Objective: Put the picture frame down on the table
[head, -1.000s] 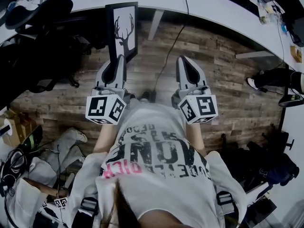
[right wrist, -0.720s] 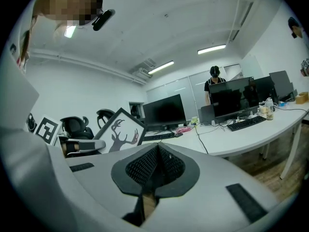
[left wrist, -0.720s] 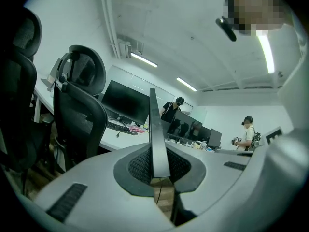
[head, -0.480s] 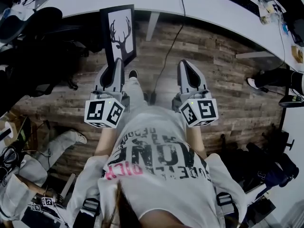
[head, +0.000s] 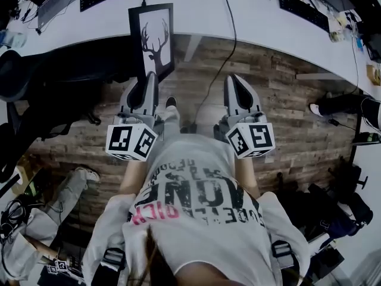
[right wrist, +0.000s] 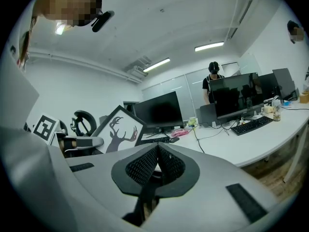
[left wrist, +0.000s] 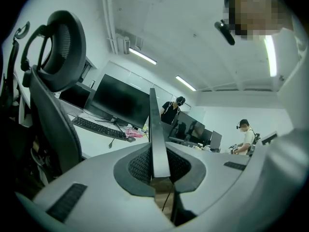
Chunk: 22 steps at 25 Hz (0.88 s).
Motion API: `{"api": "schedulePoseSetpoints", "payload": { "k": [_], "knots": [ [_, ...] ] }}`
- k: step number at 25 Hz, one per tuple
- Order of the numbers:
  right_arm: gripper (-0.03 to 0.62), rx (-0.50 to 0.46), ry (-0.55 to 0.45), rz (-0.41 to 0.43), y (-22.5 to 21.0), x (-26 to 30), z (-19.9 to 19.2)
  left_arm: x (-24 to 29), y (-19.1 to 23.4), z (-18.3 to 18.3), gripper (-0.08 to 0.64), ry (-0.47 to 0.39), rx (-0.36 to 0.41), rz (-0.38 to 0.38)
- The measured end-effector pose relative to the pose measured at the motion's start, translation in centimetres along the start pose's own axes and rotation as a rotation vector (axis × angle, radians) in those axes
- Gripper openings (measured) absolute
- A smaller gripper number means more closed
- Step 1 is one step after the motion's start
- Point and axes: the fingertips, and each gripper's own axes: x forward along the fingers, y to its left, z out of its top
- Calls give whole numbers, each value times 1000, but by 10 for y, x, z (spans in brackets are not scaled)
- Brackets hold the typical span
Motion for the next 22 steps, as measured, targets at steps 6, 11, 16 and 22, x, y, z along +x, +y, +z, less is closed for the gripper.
{"api": "schedulePoseSetpoints", "payload": {
  "k": [6, 11, 16, 22],
  "knots": [
    [-2, -7, -18, -37, 1, 32, 1, 27, 18, 7, 28, 2, -8, -65],
    [-2, -5, -21, -59, 1, 62, 10, 57, 40, 24, 28, 5, -26, -83],
    [-2, -4, -21, -83, -3, 72, 11, 68, 49, 25, 28, 23, -34, -93],
    [-2, -7, -18, -81, -3, 87, 14, 77, 56, 29, 28, 20, -43, -91]
  ]
}}
